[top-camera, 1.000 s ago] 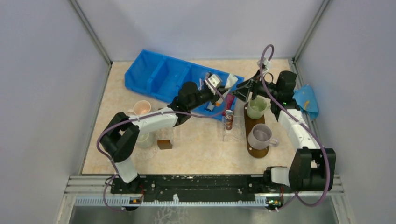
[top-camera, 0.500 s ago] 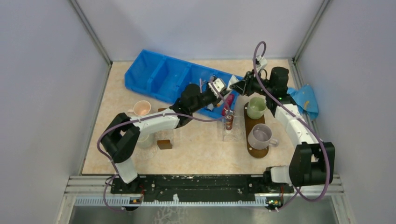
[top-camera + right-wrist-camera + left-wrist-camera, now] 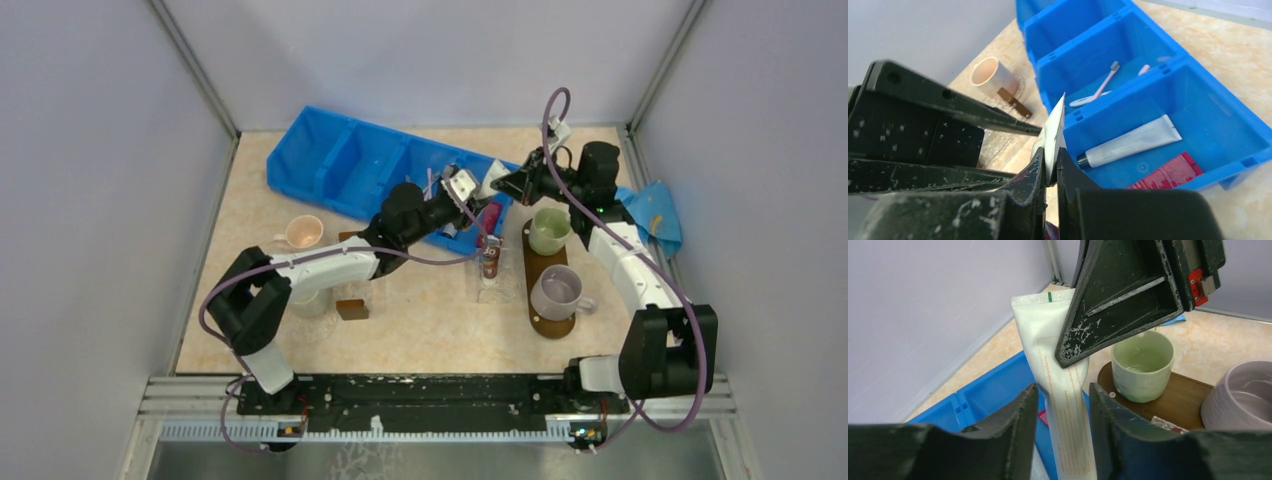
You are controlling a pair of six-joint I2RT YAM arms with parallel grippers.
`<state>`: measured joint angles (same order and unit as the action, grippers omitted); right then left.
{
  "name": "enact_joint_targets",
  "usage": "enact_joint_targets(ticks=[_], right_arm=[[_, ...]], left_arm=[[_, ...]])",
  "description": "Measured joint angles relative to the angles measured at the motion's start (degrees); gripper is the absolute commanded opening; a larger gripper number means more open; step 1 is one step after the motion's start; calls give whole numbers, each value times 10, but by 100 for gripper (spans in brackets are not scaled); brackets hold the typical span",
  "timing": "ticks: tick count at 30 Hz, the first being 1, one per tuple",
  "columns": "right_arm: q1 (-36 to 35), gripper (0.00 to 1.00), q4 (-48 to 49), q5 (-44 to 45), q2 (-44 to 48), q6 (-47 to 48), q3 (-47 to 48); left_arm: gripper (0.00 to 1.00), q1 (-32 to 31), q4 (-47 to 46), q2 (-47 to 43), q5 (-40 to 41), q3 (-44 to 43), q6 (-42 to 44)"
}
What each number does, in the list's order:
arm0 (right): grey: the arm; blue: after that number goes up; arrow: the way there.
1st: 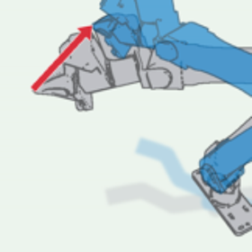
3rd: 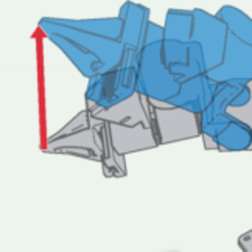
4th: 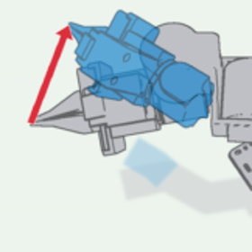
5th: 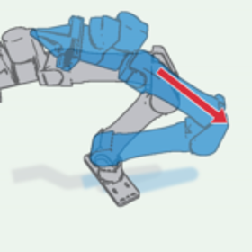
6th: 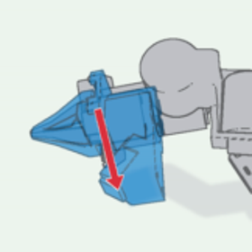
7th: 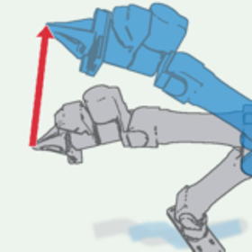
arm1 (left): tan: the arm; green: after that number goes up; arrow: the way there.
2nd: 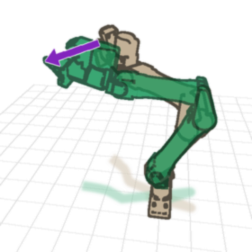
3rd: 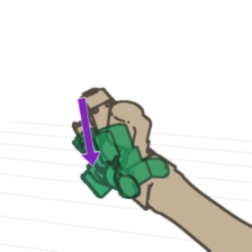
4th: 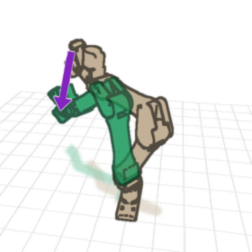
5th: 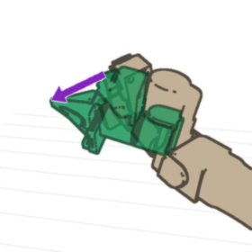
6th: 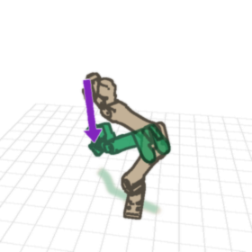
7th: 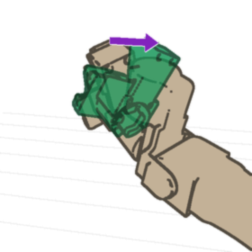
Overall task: Prepare toiletry sets of a toothbrush and toothpaste on the tray
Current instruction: Pick up the toothpaste from the storage box, then place the toothpaste in the toothpaste holder.
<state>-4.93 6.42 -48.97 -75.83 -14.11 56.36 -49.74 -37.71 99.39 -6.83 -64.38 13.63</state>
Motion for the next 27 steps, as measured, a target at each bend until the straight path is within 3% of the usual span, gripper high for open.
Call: enact_joint_targets(ticks=[10,14,27], right_arm=[[11,0,59,-102,0,-27,-1],[19,0,87,-148,1,-35,-1],[28,0,139,-307,29,-18,-35]], left_arm=[[90,0,-54,-112,-24,76,-19],[98,1,-64,-155,-23,98,-34],[99,37,-57,-225,25,120,-92]])
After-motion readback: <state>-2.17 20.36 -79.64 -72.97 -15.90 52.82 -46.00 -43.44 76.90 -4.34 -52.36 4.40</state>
